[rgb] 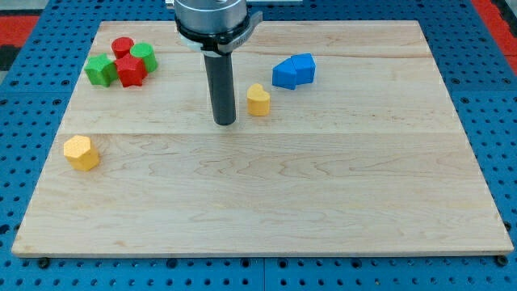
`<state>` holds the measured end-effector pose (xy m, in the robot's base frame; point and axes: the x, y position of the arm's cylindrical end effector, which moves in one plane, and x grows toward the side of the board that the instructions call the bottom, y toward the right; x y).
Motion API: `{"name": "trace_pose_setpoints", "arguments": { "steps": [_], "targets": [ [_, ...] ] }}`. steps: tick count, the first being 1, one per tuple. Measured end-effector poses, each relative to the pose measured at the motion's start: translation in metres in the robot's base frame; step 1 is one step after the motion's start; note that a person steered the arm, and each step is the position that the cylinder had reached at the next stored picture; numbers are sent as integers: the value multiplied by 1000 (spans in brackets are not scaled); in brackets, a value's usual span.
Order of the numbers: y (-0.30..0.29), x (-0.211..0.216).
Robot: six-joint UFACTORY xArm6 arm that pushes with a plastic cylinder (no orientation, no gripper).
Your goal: Push the yellow heart closer to the blue cube
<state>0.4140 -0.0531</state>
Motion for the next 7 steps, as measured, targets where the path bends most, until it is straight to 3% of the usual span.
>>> {"name": "trace_pose_setpoints", "arguments": {
  "steps": [1,3,7],
  "targets": [
    [0,-21],
    [3,-23],
    [88,-22]
  ]
}}
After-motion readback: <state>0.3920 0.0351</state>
